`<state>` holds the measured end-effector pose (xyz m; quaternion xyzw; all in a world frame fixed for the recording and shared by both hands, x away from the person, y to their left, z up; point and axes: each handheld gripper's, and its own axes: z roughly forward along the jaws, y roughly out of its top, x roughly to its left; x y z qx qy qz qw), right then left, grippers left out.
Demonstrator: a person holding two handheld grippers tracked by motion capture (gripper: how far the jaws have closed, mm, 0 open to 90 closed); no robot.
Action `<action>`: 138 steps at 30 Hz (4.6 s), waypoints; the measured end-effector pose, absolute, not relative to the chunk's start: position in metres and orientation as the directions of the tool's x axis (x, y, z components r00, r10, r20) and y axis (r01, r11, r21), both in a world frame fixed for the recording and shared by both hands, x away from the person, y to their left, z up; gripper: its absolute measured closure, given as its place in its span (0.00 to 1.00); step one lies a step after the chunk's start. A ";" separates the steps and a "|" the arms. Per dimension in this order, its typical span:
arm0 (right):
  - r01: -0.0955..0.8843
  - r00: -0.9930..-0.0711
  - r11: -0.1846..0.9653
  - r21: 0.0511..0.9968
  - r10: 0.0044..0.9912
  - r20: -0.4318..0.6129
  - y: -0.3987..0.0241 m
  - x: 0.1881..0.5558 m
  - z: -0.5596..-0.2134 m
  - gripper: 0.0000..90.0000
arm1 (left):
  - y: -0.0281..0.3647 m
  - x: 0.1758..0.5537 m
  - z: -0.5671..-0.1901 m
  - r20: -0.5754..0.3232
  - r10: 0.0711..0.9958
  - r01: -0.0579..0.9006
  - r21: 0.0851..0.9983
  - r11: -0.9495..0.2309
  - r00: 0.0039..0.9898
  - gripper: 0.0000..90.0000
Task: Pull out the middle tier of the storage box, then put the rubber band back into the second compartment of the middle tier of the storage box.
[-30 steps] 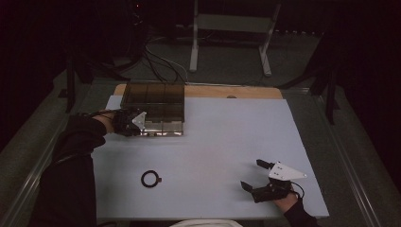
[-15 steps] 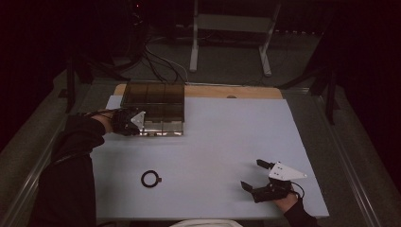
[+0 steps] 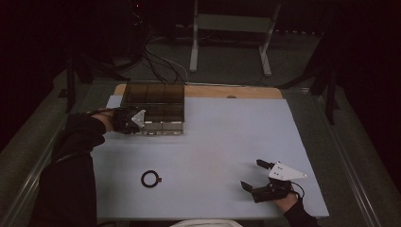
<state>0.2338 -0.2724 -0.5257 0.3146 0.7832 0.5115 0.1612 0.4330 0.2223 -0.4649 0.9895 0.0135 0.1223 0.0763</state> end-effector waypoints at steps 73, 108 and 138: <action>0.323 -0.753 0.279 0.904 0.655 0.067 -0.271 0.234 -0.525 0.00 | 0.256 0.355 -0.415 -0.123 0.785 0.573 0.752 -0.325 0.608 0.02; 0.324 -0.756 0.286 0.902 0.651 0.065 -0.269 0.234 -0.525 0.00 | 0.228 0.279 -0.462 -0.109 0.720 0.499 0.790 -0.356 0.686 0.02; 0.324 -0.763 0.307 0.895 0.644 0.055 -0.268 0.233 -0.526 0.00 | 0.215 0.256 -0.514 -0.056 0.685 0.503 0.722 -0.475 0.726 0.08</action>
